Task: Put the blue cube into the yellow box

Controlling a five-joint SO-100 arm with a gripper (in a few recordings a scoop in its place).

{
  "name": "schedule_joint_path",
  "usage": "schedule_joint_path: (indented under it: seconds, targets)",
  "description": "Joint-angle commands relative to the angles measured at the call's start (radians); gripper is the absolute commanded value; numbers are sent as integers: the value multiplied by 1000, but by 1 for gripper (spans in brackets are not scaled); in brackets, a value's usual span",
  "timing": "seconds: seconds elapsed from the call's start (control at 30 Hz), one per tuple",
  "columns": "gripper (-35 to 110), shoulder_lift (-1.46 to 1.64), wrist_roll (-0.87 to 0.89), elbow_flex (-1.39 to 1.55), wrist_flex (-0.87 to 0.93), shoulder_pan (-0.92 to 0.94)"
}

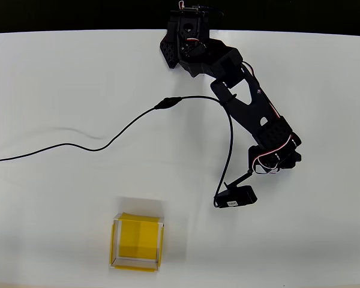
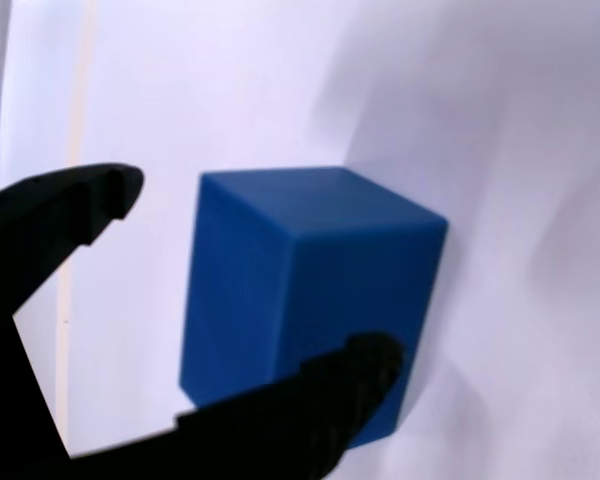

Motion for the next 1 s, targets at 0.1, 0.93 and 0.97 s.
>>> schedule_joint_path:
  seconds: [0.1,0.93,0.97]
  targets:
    - [44,12,23,-98,-6,-49]
    - [12,241,-308,-83,-98,183]
    - [13,268,-348,-84,-126,227]
